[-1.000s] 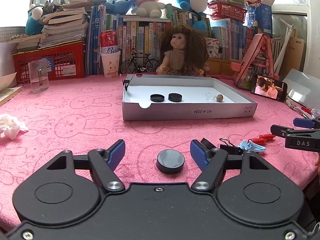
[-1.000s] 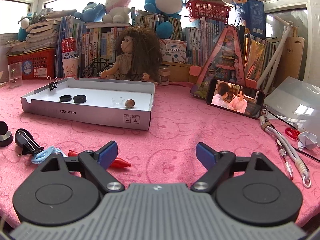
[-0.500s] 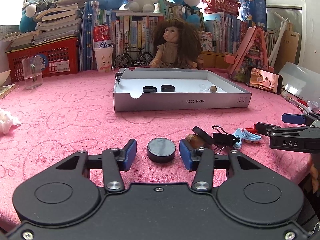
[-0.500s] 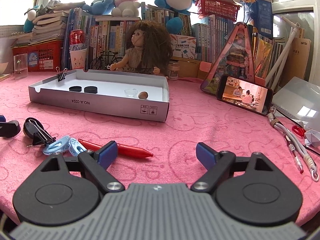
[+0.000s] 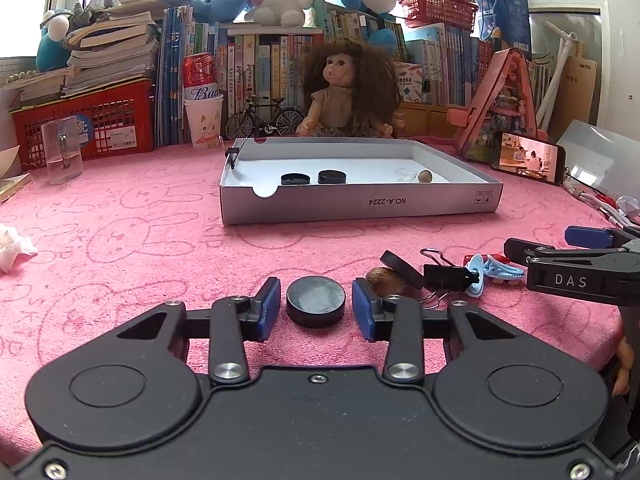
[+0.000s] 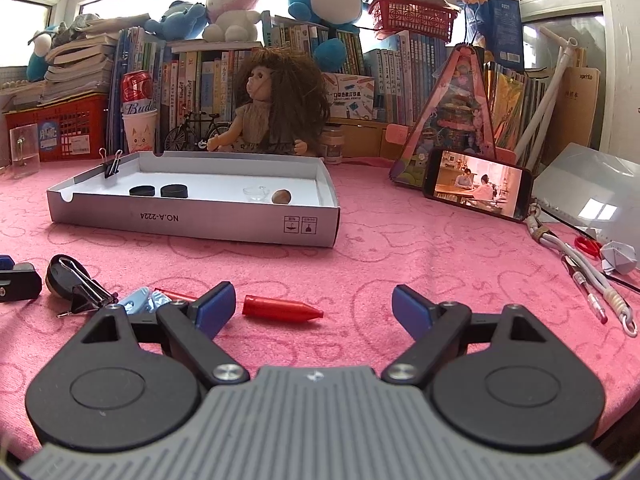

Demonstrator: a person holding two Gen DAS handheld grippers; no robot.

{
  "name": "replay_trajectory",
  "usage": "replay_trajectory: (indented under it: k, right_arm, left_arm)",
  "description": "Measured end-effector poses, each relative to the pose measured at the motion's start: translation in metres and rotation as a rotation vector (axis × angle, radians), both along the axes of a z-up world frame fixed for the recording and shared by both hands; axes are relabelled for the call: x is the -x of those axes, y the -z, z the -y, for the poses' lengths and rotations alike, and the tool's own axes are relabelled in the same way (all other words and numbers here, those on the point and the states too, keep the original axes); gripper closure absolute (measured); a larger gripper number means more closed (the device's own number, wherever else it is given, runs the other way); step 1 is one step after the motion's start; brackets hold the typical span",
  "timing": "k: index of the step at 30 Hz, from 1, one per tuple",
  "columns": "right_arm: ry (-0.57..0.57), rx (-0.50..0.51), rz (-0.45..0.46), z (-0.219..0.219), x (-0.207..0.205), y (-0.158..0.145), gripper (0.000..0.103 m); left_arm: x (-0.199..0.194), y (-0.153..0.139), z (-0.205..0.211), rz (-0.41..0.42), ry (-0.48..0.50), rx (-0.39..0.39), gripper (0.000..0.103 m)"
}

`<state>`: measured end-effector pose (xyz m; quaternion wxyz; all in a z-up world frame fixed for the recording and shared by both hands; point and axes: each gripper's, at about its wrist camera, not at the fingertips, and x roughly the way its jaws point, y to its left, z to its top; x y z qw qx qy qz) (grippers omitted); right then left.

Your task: Organize rigid objects

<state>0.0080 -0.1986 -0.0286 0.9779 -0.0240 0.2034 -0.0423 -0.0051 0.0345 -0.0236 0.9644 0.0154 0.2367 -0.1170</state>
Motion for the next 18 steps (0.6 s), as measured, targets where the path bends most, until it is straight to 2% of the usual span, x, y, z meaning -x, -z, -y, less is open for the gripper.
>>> replay_trajectory:
  k: [4, 7, 12, 15, 18]
  right_arm:
    - [-0.01, 0.004, -0.007, -0.0028, 0.0001, 0.0006, 0.017]
    - [-0.02, -0.007, -0.021, -0.003, -0.0009, 0.0012, 0.024]
    - [-0.051, -0.022, -0.026, -0.0058, 0.0002, 0.0007, 0.045]
    - [-0.063, -0.025, -0.029, -0.0068, 0.0003, 0.0005, 0.053]
    - [-0.073, -0.034, -0.032, -0.0071, -0.0002, 0.0001, 0.053]
  left_arm:
    - [-0.0012, 0.0001, -0.0006, 0.001, -0.01, 0.002, 0.069]
    - [-0.0017, 0.0001, -0.0008, 0.002, -0.011, 0.004, 0.071]
    - [-0.0018, 0.0, -0.0012, 0.001, -0.015, 0.008, 0.073]
    - [-0.0017, -0.0016, -0.0016, -0.002, -0.025, 0.018, 0.073]
    - [-0.0017, -0.0046, -0.0018, 0.005, -0.031, 0.023, 0.073]
